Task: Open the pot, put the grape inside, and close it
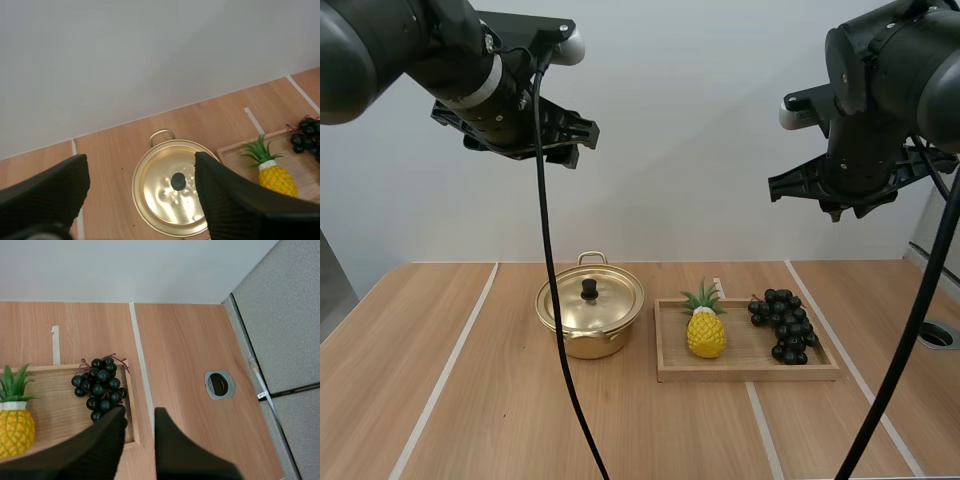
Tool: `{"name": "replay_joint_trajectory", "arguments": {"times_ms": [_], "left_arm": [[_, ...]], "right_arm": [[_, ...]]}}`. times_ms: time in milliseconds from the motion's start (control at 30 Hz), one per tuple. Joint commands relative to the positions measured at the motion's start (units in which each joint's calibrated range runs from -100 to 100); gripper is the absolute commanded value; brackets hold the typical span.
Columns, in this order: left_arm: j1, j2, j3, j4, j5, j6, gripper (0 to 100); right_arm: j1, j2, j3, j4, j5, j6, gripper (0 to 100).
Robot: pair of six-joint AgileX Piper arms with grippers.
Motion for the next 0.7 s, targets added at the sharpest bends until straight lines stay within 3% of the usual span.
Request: {"name": "replay_joint_trajectory", "arguments": {"times_ms": [0, 67, 667], "left_arm": [[0.02, 0.1, 0.7, -3.8, 0.2, 1.2, 100], [0.02, 0.1, 0.7, -4.0, 0.2, 2.0, 100], [0.02, 3.6, 3.8, -4.1, -1.4, 5.2, 100]], "right_arm": [[-0.2, -0.4, 0.2, -0.7, 0.0, 2.1, 91], [-0.2, -0.4, 0.2, -0.8, 0.0, 2.1, 99], [-0.2, -0.4, 0.2, -0.9, 0.0, 2.1, 96]]}}
